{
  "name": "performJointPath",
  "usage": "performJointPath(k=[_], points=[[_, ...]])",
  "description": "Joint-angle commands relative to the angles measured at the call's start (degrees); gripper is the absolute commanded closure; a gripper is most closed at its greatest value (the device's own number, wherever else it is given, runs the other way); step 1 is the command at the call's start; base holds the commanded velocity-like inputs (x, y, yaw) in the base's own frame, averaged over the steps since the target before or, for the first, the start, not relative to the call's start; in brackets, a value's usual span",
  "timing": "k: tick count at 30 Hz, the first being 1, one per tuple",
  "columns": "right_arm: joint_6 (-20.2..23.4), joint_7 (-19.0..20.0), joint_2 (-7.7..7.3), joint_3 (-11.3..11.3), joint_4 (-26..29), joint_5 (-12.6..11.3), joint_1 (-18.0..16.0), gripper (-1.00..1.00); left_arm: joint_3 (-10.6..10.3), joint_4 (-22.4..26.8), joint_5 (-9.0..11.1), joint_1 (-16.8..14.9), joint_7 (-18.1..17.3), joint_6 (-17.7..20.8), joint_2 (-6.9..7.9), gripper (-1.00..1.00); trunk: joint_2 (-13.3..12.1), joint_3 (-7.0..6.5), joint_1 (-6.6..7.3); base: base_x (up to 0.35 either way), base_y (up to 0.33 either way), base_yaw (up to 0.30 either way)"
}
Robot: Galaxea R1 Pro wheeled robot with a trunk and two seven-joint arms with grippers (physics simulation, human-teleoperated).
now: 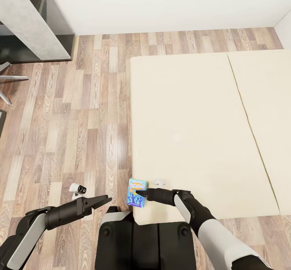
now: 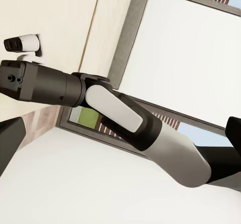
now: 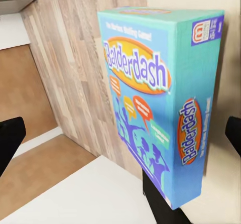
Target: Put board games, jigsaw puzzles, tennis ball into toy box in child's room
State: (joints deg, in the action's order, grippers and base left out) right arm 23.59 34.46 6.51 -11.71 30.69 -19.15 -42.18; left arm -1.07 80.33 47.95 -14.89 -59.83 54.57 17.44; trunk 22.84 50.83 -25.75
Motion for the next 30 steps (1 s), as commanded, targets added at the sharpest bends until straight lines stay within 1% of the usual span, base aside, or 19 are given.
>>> performJointPath(k=[1,8,19,25,30], points=[[0.5,0.1,-0.05,-0.1,0.1,-0.5,0.0,-1.00,-0.1,0.0,0.2,0.0,0.0,0.3,0.05,-1.00,0.1,0.05,-0.03,0.000,0.000,0.000],[0.4,2.0,-0.16,-0.1,0.1,-0.5,0.1,-1.00,0.0,0.0,0.2,0.0,0.0,0.3,0.05,-1.00,0.1,0.05,-0.03,0.000,0.000,0.000],[0.8,2.7,-0.25,0.0,0.6,-0.5,0.0,-1.00,0.1,0.0,0.2,0.0,-0.1,0.3,0.05,-1.00,0.1,0.05,-0.03,0.000,0.000,0.000],[1.7,2.7,-0.47,0.1,3.6,-0.6,-0.1,-1.00,0.2,0.0,0.2,0.0,-0.1,0.3,0.05,-1.00,0.1,0.05,-0.03,0.000,0.000,0.000],[4.2,2.7,-0.57,0.2,7.3,-0.6,-0.2,-1.00,0.3,0.0,0.2,0.0,-0.1,0.3,0.05,-1.00,0.1,0.05,-0.03,0.000,0.000,0.000]])
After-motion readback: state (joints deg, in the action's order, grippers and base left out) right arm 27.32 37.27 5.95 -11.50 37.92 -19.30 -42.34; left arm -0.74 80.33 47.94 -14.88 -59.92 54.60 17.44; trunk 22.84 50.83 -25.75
